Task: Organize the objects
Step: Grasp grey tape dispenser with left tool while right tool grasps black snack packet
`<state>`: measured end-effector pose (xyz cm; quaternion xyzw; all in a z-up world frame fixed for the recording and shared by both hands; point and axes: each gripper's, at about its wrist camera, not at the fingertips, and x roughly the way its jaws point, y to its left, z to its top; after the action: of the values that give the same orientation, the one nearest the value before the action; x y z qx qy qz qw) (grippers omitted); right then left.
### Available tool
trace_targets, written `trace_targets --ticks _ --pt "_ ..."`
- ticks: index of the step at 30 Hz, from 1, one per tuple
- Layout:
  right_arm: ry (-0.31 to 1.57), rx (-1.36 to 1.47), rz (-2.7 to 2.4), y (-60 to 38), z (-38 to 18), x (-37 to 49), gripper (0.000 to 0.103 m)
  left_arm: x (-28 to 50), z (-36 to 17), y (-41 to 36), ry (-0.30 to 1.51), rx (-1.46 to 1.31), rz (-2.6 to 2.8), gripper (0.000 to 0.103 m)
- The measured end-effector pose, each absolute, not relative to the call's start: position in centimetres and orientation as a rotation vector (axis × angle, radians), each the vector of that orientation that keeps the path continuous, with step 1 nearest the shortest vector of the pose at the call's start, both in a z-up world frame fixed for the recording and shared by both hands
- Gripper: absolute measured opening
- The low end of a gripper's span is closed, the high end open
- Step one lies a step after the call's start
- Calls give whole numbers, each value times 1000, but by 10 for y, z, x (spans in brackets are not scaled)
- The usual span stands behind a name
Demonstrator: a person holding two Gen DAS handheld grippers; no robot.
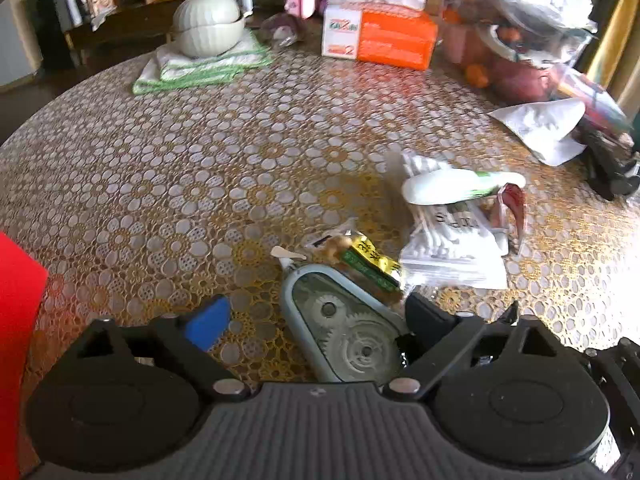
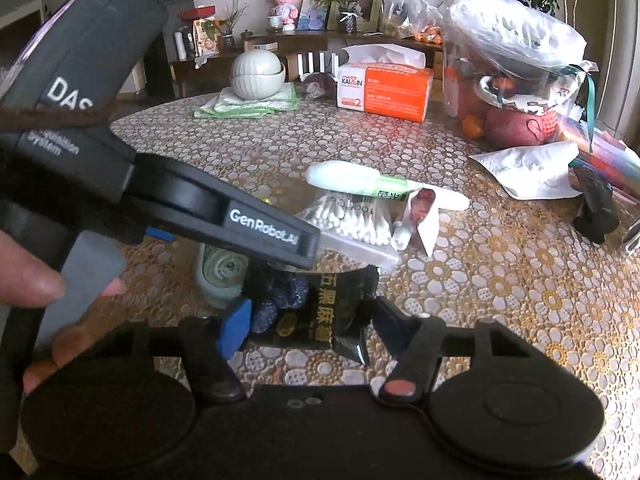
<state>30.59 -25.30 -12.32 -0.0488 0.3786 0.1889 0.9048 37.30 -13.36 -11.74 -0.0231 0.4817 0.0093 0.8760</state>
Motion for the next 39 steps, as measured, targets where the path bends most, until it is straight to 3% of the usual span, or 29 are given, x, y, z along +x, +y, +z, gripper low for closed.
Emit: trace_targets --ticks 3,7,14,39 --pt "774 -123 386 -254 -123 300 62 368 -113 -135 988 -47 -16 66" --pt "774 -135 376 -258 -121 293 60 360 -114 -130 981 -72 -39 62" --pt "786 -131 352 -269 -117 282 58 340 -111 -112 975 -118 -71 42" --pt "706 -180 415 -246 -64 214 54 238 -64 -53 832 -160 -211 35"
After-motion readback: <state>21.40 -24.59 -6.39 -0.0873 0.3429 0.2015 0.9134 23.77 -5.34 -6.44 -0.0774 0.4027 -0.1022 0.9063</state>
